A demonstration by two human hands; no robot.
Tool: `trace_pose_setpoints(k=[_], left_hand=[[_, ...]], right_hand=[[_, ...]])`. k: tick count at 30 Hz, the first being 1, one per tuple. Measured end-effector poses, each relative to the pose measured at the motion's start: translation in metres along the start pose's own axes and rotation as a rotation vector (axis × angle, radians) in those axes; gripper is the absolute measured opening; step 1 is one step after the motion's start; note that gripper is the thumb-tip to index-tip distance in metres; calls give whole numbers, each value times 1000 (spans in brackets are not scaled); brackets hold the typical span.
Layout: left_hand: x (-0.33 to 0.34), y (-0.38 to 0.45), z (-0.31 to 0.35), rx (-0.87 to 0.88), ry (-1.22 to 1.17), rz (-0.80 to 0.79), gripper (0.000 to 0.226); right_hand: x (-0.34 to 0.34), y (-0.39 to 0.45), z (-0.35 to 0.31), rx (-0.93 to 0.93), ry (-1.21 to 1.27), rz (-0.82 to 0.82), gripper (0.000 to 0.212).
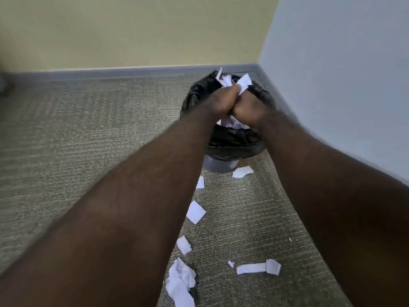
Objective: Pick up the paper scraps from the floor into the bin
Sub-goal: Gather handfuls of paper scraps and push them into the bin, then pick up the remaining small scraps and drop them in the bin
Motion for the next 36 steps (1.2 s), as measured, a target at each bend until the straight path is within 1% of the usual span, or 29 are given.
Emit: trace_pose_setpoints(k=[2,4,5,6,7,8,9,11,13,15,18,20,22,23,25,27,29,30,32,34,35,36], left_hand=[[0,-2,1,-37,64,5,25],[-5,-3,5,-55,118,35,23],[-9,-1,6,-67,121,54,21],[-15,2,6,-81,113,82,15],[-21,2,7,-83,111,123,15],[-29,3,6,-91,105,163,22],[-34,7,5,-88,99,182,26],[-40,6,4,-69,27,176,26],[-49,1,2,-48,-3,213,26],[-59,-8,3,-13,4,249,27],[-72,-23,5,55,-62,261,31],[-80,-36,4,134,-96,270,27],[-89,-49,-4,219,-74,296,13],[-94,-56,-10,252,-80,317,13],[-106,-75,-29,294,-112,374,25],[-112,-91,-49,318,-115,393,31],[-119,-107,-74,307,-114,417,40],[-123,-116,-90,296,-115,430,41],[-132,-133,-123,273,-104,447,40],[-140,-155,-159,249,-37,464,39],[-142,-169,-177,239,22,465,39],[-144,-184,-197,222,89,461,38]], right_hand=[[0,-2,5,52,-28,-80,23],[-1,-1,5,40,-81,-153,14],[-3,-1,5,32,-136,-181,17],[-6,1,11,39,-168,-179,27],[-11,1,14,57,-178,-160,39],[-15,0,17,69,-169,-134,48],[-20,-1,19,83,-154,-99,52],[-30,0,23,88,-87,-15,48],[-39,-5,23,89,-14,86,45],[-46,-12,24,87,41,179,49],[-58,-29,12,37,85,295,36],[-65,-43,6,14,116,393,37],[-64,-63,2,-20,124,467,39],[-62,-75,0,-47,136,499,37],[-51,-104,3,-85,227,547,29],[-27,-137,14,-77,308,554,29],[11,-173,28,-28,289,511,33],[35,-193,35,6,245,453,33],[94,-241,43,29,175,243,37],[154,-294,41,14,134,-28,43],[180,-321,43,43,84,-152,52],[203,-348,47,79,17,-254,66]])
Point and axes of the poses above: each hand's wrist, its own y-axis towards the middle knuckle, its own x-axis out of the palm, z = x × y, the point moved 8 cm from there along y, towards the middle knuckle, and after that the axes turned 5 degrees about -x, right-handed, at the moved point
